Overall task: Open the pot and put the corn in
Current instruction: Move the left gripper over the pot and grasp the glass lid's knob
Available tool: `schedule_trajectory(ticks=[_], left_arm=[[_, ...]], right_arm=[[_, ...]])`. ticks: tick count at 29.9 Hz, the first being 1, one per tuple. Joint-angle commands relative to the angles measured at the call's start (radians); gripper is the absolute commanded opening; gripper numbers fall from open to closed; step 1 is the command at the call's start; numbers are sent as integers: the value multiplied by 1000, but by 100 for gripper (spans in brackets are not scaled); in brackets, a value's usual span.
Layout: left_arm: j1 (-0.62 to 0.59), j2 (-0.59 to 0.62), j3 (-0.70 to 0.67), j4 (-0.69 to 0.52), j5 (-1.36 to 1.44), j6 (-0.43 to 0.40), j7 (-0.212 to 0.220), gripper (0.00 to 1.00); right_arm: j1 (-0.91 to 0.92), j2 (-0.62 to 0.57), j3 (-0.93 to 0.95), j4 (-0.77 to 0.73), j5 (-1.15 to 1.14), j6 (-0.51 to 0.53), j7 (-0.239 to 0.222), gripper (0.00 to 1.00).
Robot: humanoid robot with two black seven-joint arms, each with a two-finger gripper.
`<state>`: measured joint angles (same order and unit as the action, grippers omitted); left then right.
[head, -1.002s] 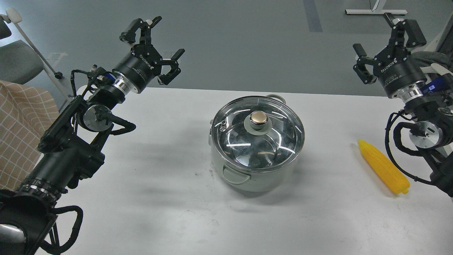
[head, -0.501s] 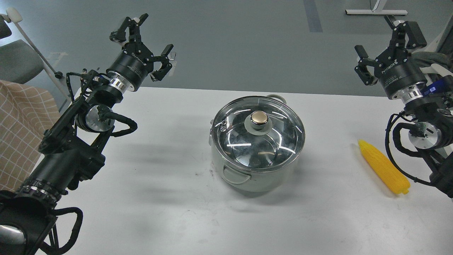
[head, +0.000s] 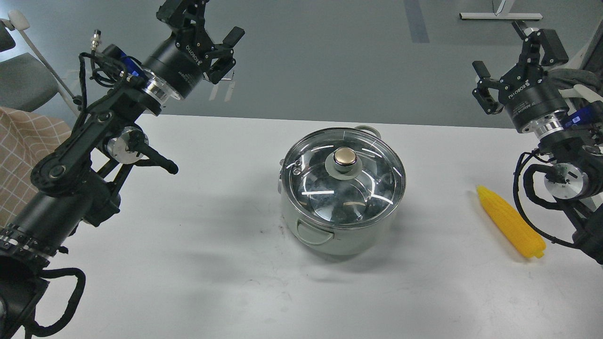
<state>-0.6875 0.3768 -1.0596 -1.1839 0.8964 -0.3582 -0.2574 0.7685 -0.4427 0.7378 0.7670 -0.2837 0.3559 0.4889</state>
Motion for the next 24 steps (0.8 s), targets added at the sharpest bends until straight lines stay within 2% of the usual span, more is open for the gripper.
schedule_trajectory(ticks=[1, 5, 7, 9, 11, 12, 14, 17, 24], left_arm=[[-9, 13, 1, -124, 270, 2, 0, 98], [-14, 10, 4, -223, 527, 2, -5, 98], [-26, 11, 6, -256, 689, 4, -20, 98], [-69, 7, 42, -264, 907, 5, -75, 98], [-101, 10, 87, -264, 993, 10, -111, 98], [-124, 10, 139, -263, 1060, 31, -141, 98], [-141, 14, 228, -263, 1133, 88, -161, 98], [-165, 34, 355, -260, 1214, 137, -163, 98], [-191, 33, 489, -198, 1285, 140, -164, 98]], right_arm=[[-3, 1, 0, 2, 0, 2, 0, 100], [-3, -1, 0, 2, 1, 0, 0, 100], [-5, -1, 0, 3, 1, 0, 0, 100], [-8, -1, 0, 3, 1, 0, 0, 100], [-14, -1, 2, 6, 1, 0, 0, 100], [-17, -1, 2, 8, 1, 0, 0, 100], [-18, -1, 2, 8, 1, 0, 0, 100], [-20, 1, 2, 8, 1, 0, 0, 100], [-34, 4, 2, 9, 1, 0, 0, 100]])
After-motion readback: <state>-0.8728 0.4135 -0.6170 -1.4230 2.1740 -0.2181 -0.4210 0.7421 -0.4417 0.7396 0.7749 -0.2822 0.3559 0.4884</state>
